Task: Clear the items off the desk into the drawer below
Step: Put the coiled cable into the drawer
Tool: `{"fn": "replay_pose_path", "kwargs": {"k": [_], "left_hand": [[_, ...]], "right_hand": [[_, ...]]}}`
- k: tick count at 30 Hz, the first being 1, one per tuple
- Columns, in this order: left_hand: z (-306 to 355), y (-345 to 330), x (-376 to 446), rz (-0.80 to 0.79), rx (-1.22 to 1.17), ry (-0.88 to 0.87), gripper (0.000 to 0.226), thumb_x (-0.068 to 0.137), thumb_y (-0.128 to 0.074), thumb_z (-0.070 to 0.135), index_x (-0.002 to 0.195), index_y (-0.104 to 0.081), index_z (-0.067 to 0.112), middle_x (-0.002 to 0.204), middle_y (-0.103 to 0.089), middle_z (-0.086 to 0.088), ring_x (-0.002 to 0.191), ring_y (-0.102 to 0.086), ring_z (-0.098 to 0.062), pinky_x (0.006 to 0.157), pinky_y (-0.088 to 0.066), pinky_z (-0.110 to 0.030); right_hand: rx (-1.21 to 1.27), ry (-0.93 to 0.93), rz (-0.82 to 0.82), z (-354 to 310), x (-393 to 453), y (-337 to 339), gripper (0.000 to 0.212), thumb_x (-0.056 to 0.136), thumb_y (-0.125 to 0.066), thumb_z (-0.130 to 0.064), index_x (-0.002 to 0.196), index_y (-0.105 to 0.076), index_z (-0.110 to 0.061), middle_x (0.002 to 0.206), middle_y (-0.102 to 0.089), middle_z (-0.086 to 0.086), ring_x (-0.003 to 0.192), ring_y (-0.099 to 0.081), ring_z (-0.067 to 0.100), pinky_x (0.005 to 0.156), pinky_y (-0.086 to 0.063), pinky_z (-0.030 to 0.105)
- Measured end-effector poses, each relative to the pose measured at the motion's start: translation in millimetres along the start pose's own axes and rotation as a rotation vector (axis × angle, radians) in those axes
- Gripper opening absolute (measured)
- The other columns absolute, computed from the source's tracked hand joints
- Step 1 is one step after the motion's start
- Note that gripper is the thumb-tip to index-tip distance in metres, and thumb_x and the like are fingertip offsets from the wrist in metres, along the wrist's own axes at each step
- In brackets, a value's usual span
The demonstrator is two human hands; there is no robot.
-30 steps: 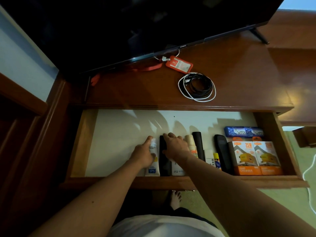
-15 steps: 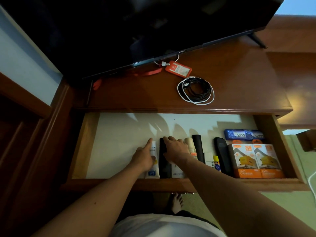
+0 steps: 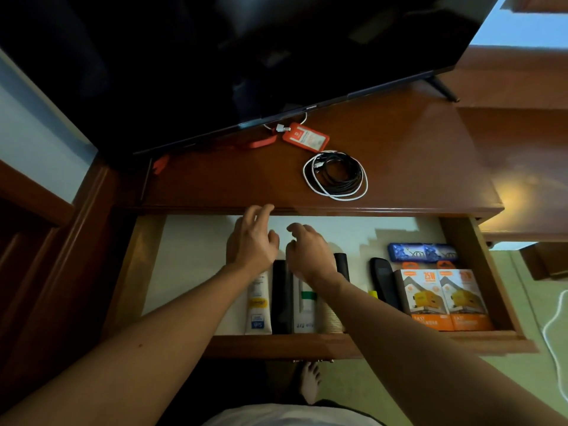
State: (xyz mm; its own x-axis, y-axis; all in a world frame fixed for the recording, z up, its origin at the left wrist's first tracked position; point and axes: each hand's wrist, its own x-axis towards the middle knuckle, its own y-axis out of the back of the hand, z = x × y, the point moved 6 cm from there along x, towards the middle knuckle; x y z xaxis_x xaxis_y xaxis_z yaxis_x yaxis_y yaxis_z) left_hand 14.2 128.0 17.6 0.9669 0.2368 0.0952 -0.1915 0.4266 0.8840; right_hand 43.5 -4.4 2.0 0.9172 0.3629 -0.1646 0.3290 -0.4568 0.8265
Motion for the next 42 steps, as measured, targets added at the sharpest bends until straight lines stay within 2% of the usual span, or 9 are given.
{"fn": "replay_pose_path", "kwargs": {"k": [5, 8, 10, 15, 21, 26, 33, 39, 42], "left_hand": [[11, 10, 56, 0.048, 0.129, -0.051, 0.061, 0.091, -0.052, 0.044, 0.147, -0.036, 0.025, 0.145, -0.042, -0.007, 0.130, -0.044, -0.031, 0.103, -0.040, -0.046], [6, -4, 82, -0.085, 0.267, -0.022, 0.076, 0.093, -0.033, 0.066, 0.157, -0.008, 0.034, 0.167, -0.009, -0.006, 0.152, -0.005, -0.032, 0.122, -0.006, -0.051], [1, -13, 94, -0.148, 0.335, -0.022, 0.081, 0.090, -0.018, 0.077, 0.157, 0.004, 0.038, 0.168, 0.006, -0.004, 0.153, 0.009, -0.030, 0.122, 0.006, -0.053], [-14, -25, 114, -0.211, 0.387, -0.007, 0.087, 0.084, -0.007, 0.084, 0.157, 0.003, 0.038, 0.167, 0.009, -0.005, 0.153, 0.011, -0.032, 0.120, 0.006, -0.058], [-16, -26, 115, -0.143, 0.400, 0.004, 0.086, 0.083, -0.008, 0.085, 0.156, -0.007, 0.040, 0.168, 0.000, -0.003, 0.153, 0.002, -0.032, 0.119, -0.002, -0.060], [-15, -25, 114, -0.101, 0.389, -0.007, 0.084, 0.085, -0.015, 0.082, 0.156, -0.014, 0.038, 0.167, -0.007, -0.005, 0.152, -0.004, -0.034, 0.118, -0.006, -0.061], [-16, -26, 115, -0.074, 0.393, -0.013, 0.082, 0.085, -0.019, 0.080, 0.156, -0.017, 0.038, 0.167, -0.010, -0.005, 0.152, -0.006, -0.034, 0.118, -0.009, -0.061], [-15, -25, 115, -0.091, 0.401, 0.006, 0.081, 0.086, -0.019, 0.079, 0.156, -0.014, 0.039, 0.167, -0.006, -0.003, 0.152, -0.003, -0.032, 0.119, -0.007, -0.059], [-15, -26, 115, -0.089, 0.400, 0.008, 0.081, 0.085, -0.020, 0.079, 0.156, -0.014, 0.040, 0.167, -0.007, -0.003, 0.152, -0.004, -0.032, 0.119, -0.007, -0.059]], "right_hand": [[0.126, 0.062, 0.230, 2, 11, 41, 0.028, 0.090, -0.052, -0.014, 0.116, -0.062, -0.016, 0.113, -0.064, 0.005, 0.099, -0.061, 0.028, 0.076, -0.053, 0.040], [0.182, 0.052, 0.333, 10, 25, 64, 0.019, 0.089, -0.055, -0.015, 0.106, -0.062, -0.016, 0.104, -0.064, 0.005, 0.091, -0.060, 0.028, 0.069, -0.051, 0.041], [0.208, 0.029, 0.401, 17, 37, 81, 0.022, 0.089, -0.055, -0.014, 0.109, -0.064, -0.014, 0.107, -0.062, 0.007, 0.091, -0.060, 0.030, 0.072, -0.051, 0.041], [0.121, -0.097, 0.554, 39, 71, 120, 0.030, 0.088, -0.054, -0.022, 0.116, -0.061, -0.011, 0.117, -0.054, 0.015, 0.107, -0.051, 0.038, 0.086, -0.045, 0.046], [-0.063, -0.398, 0.320, 62, 117, 137, 0.052, 0.089, -0.056, -0.034, 0.136, -0.041, -0.017, 0.138, -0.036, 0.012, 0.127, -0.035, 0.036, 0.101, -0.032, 0.050], [-0.146, -0.473, 0.055, 74, 139, 132, 0.064, 0.087, -0.063, -0.041, 0.141, -0.043, -0.013, 0.140, -0.038, 0.015, 0.130, -0.036, 0.038, 0.103, -0.036, 0.050], [-0.167, -0.391, -0.002, 74, 148, 135, 0.058, 0.087, -0.068, -0.032, 0.136, -0.050, -0.007, 0.132, -0.042, 0.016, 0.118, -0.046, 0.039, 0.096, -0.050, 0.050], [-0.108, -0.397, 0.011, 75, 144, 133, 0.052, 0.084, -0.067, -0.034, 0.125, -0.059, -0.004, 0.121, -0.059, 0.020, 0.107, -0.059, 0.042, 0.088, -0.054, 0.046], [-0.141, -0.378, 0.017, 72, 143, 130, 0.050, 0.089, -0.063, -0.032, 0.127, -0.057, -0.002, 0.123, -0.057, 0.021, 0.108, -0.058, 0.043, 0.088, -0.051, 0.044]]}}
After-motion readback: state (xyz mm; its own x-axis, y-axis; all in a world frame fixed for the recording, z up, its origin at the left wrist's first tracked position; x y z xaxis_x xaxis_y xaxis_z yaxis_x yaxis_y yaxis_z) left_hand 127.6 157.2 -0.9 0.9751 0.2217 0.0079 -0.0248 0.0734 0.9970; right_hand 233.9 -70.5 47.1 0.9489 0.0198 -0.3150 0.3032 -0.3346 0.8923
